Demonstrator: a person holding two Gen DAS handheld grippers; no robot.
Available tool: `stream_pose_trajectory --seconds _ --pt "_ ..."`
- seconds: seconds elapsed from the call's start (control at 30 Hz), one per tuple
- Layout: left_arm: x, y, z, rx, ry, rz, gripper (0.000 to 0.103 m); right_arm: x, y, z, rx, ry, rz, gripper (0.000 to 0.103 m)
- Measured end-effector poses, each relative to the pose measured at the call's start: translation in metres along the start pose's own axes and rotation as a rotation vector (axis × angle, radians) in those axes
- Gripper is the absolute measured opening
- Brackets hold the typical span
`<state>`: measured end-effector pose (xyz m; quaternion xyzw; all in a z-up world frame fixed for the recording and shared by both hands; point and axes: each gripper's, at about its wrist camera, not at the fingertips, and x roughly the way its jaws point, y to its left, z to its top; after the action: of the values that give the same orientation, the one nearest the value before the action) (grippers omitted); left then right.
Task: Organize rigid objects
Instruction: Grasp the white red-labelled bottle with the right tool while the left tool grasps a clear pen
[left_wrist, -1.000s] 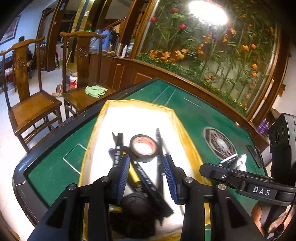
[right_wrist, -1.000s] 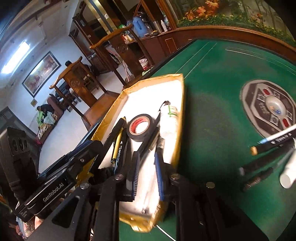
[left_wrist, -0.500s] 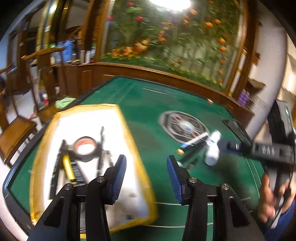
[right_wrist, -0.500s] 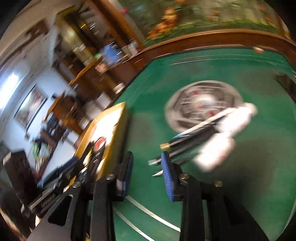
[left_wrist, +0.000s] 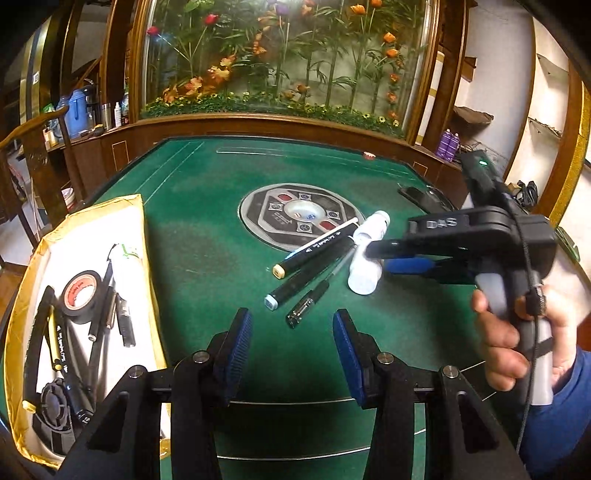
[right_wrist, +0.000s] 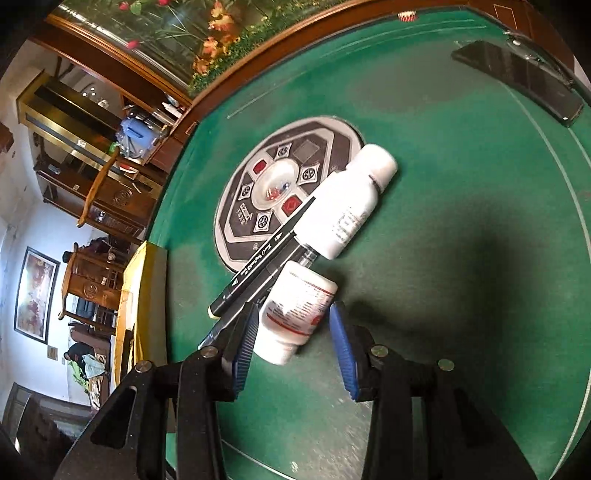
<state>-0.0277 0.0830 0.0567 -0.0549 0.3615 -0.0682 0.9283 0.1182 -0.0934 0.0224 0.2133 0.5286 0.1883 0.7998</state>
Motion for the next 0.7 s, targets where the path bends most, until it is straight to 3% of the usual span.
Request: stream_pose_trajectory --seconds 0.23,0.43,0.57,0.7 --pt "0.013 -0.013 0.004 0.064 0.035 -0.051 0.048 0.02 0.015 0.002 -0.056 0.023 -0.034 0.041" --pt "0.041 -0.028 0.012 0.106 0.113 -0.111 0.048 0.003 0.005 0.003 -0.095 -0.009 -0.044 0.037" --pt "0.062 -0.041 0.019 0.175 0.155 -0.094 0.048 -0.013 0.001 0.006 -0.096 -0.054 -0.069 0.037" --pt "0.077 -0.043 0.025 0.211 0.191 -0.092 0.046 -0.012 0.002 0.004 -0.097 -0.044 -0.073 0.037"
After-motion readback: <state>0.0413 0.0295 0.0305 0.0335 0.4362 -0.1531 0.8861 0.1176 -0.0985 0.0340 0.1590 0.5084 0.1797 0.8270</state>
